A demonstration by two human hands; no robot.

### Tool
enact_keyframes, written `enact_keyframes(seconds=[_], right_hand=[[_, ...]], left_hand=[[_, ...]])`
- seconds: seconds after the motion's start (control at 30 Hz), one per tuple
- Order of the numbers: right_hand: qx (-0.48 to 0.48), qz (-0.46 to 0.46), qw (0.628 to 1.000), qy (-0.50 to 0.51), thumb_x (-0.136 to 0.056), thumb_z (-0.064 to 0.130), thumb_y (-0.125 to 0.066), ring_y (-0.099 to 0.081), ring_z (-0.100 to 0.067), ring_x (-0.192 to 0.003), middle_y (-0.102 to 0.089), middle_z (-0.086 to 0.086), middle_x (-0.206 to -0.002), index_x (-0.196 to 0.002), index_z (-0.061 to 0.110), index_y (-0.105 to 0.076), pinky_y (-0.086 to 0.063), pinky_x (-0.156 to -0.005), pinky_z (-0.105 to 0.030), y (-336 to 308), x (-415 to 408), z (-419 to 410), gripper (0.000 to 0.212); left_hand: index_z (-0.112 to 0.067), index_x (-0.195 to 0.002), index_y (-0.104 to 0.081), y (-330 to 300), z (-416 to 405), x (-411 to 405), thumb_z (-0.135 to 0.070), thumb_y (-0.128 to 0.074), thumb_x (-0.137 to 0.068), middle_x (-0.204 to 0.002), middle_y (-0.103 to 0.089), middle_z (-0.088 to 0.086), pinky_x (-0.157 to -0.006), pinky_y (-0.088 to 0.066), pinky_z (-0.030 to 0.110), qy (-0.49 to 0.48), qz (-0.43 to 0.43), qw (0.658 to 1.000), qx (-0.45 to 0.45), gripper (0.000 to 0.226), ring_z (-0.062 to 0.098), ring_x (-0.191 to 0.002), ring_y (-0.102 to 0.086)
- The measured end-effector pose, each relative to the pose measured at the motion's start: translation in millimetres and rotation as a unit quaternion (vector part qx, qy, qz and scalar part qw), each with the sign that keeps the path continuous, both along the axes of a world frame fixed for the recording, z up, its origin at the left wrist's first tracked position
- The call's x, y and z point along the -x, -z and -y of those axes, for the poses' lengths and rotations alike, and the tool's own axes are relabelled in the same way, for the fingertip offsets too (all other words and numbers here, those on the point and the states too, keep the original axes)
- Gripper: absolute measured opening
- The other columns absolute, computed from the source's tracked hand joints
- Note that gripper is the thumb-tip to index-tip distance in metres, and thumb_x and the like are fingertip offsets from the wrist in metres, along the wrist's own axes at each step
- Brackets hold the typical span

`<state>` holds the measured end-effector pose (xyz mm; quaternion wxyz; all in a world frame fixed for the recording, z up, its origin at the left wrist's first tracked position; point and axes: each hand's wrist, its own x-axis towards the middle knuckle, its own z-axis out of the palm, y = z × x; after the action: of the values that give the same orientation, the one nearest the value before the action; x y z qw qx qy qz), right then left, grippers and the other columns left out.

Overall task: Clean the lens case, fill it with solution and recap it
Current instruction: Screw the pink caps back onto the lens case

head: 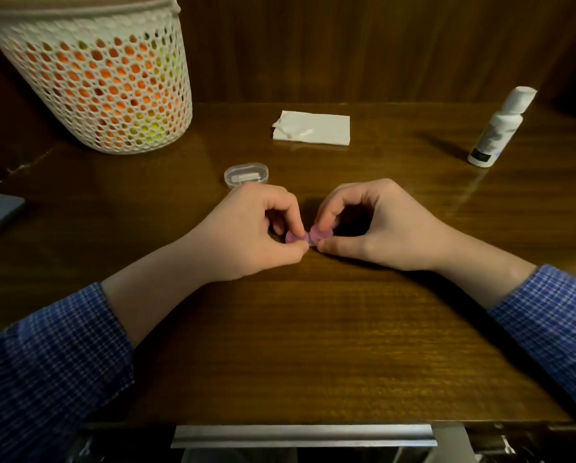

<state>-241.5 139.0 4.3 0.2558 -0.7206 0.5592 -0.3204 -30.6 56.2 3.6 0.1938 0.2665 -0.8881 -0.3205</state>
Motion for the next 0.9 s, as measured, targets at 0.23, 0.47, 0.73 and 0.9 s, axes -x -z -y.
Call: enact_keyframes(seconds=[0.23, 0.47, 0.73, 0.9], right_hand=[[0.001, -0.011, 1.000, 0.003, -0.081, 0.020, -0.086, -0.069, -0.012, -0.093, -0.075, 0.008, -0.094, -0.093, 0.022, -0.078, -0.057, -0.089, -0.037, 0.7, -0.5, -0.2, 0.015], [-0.002, -0.016, 1.000, 0.002, -0.081, 0.021, -0.085, -0.069, -0.013, -0.096, -0.075, 0.007, -0.098, -0.095, 0.023, -0.078, -0.057, -0.091, -0.040, -1.4, -1.3, -2.0, 0.015], [0.002, -0.002, 1.000, 0.000, -0.083, 0.019, -0.084, -0.071, -0.012, -0.095, -0.077, 0.005, -0.096, -0.095, 0.020, -0.079, -0.058, -0.093, -0.036, -1.8, -1.8, -4.3, 0.014], [0.003, -0.007, 1.000, -0.006, -0.084, 0.016, -0.083, -0.073, -0.012, -0.094, -0.078, 0.005, -0.096, -0.097, 0.019, -0.080, -0.059, -0.092, -0.036, -2.2, -1.1, -4.5, 0.013]], left_hand=[[-0.016, -0.083, -0.076, -1.3, 0.2, -0.5, -0.010, -0.085, -0.080, -0.085, -0.069, -0.007, -0.062, -0.045, 0.011, 0.019, -0.003, 1.000, 0.000, 0.011, 0.002, -0.074, -0.061], [-0.016, -0.083, -0.076, -1.1, -0.1, -0.7, -0.008, -0.085, -0.080, -0.085, -0.069, -0.007, -0.062, -0.046, 0.011, 0.016, -0.002, 1.000, -0.015, 0.012, -0.002, -0.072, -0.059], [-0.016, -0.084, -0.077, -2.1, 0.0, -1.2, -0.009, -0.085, -0.080, -0.086, -0.070, -0.007, -0.061, -0.046, 0.010, 0.015, 0.000, 1.000, -0.014, 0.011, -0.003, -0.071, -0.059], [-0.017, -0.084, -0.077, -1.8, 1.1, -1.1, -0.011, -0.085, -0.081, -0.087, -0.070, -0.007, -0.061, -0.046, 0.010, 0.015, 0.003, 1.000, -0.013, 0.011, -0.002, -0.072, -0.060]])
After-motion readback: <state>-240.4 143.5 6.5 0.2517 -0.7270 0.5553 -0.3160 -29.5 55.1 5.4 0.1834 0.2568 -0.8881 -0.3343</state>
